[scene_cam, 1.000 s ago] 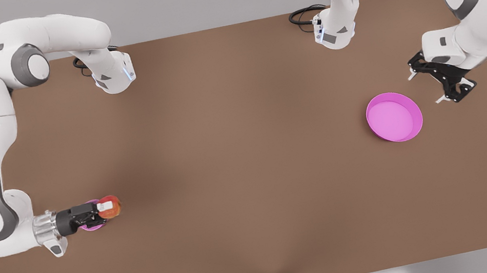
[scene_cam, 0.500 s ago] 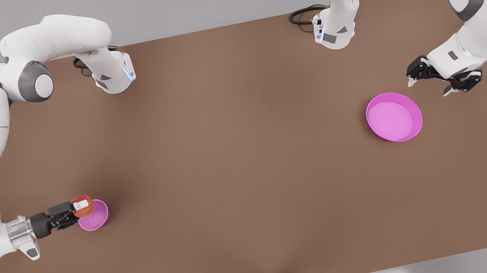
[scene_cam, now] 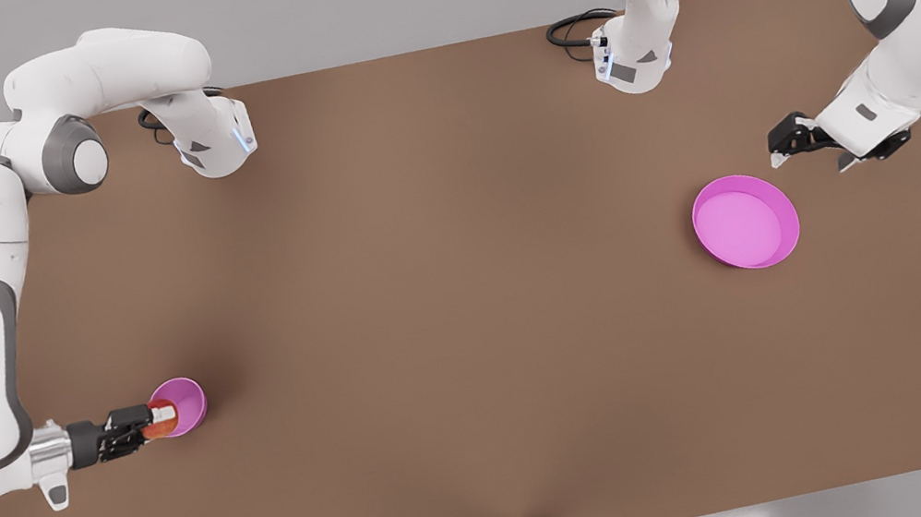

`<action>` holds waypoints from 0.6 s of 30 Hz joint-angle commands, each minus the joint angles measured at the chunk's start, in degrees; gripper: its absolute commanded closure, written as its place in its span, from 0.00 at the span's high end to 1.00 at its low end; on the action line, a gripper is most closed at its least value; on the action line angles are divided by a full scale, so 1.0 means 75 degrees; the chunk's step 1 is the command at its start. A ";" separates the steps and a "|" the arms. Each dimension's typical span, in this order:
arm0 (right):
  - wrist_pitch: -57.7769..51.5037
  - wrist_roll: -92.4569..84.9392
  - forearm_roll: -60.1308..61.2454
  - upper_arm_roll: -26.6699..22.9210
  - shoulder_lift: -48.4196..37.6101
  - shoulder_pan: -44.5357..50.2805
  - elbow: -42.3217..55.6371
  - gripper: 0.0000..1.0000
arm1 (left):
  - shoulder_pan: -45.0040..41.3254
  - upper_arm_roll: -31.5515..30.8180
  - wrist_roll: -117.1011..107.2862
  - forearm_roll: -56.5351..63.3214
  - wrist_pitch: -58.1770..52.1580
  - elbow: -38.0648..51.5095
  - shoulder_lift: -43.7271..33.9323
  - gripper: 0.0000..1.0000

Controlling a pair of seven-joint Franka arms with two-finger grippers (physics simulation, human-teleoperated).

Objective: Use the left arm to pick up the apple from the plate, transfer it to the gripper of the right arm, and then use the right arm to place it into the bowl

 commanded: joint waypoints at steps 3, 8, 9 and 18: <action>0.0688 -0.0683 -0.0257 -0.0005 -0.0008 0.0009 -0.0123 0.75 | 0.0010 -0.0001 -0.1285 0.0003 -0.0034 0.0004 -0.0008 1.00; 0.0945 -0.0765 -0.0315 -0.0005 0.0004 -0.0003 -0.0392 0.77 | 0.0010 -0.0001 -0.1285 0.0003 -0.0022 0.0004 -0.0008 1.00; 0.0945 -0.0765 -0.0316 0.0006 0.0004 -0.0014 -0.0392 0.78 | 0.0010 -0.0001 -0.1285 0.0003 -0.0022 0.0004 -0.0008 1.00; 0.0898 -0.0660 -0.0749 0.0018 -0.0207 0.0044 -0.0310 1.00 | 0.0010 -0.0001 -0.1285 0.0003 -0.0022 0.0004 0.0004 1.00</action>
